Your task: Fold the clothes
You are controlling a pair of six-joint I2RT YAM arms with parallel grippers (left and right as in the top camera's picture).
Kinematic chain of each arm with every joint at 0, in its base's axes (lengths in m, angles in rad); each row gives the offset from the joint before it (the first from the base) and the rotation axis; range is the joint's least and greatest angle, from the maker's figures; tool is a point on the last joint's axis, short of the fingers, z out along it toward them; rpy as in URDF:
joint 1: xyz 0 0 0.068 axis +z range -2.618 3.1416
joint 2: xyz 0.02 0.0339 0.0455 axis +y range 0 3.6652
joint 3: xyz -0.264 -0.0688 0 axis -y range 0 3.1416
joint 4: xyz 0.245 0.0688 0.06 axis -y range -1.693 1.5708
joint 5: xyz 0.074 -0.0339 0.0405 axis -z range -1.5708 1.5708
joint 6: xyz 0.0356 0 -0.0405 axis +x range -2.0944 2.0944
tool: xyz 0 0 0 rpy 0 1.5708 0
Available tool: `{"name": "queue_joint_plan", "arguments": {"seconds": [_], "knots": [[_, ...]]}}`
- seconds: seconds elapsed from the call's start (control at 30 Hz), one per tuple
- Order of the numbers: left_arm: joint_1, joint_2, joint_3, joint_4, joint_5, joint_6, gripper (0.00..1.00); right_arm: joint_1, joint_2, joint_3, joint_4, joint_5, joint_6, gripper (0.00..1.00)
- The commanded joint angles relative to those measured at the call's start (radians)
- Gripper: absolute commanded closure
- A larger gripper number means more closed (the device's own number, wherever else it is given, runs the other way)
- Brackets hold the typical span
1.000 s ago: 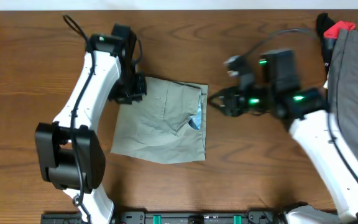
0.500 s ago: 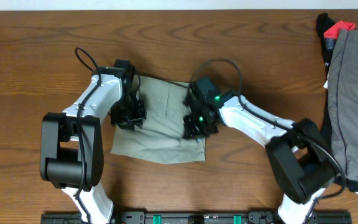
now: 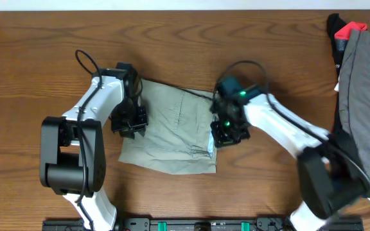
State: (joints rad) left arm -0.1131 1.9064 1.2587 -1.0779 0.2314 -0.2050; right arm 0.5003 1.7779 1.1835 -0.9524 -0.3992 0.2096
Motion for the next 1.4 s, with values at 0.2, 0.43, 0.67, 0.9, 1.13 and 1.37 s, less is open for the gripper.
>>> {"name": "queue_joint_plan", "arguments": {"seconds": [0.2,0.43,0.67,0.9,1.13,1.37], "knots": [[0.035,-0.093,0.036,0.003,-0.006,0.010,0.65,0.044,-0.235,0.026,0.156,-0.157,-0.012,0.89],[0.035,-0.090,-0.010,0.097,-0.008,0.011,0.64,0.193,-0.030,0.025,0.188,-0.157,0.030,0.86],[0.035,-0.090,-0.070,0.163,-0.009,0.011,0.63,0.212,0.157,0.025,0.013,0.025,0.030,0.94],[0.037,-0.090,-0.079,0.159,-0.014,0.034,0.63,0.155,0.084,0.027,-0.083,0.136,-0.037,0.95],[0.063,-0.132,0.033,0.021,0.032,0.034,0.67,0.097,-0.156,0.045,-0.066,0.130,-0.087,0.83],[0.060,-0.225,0.047,0.043,0.119,0.073,0.67,0.022,-0.289,0.046,-0.038,0.142,0.014,0.74]]}}
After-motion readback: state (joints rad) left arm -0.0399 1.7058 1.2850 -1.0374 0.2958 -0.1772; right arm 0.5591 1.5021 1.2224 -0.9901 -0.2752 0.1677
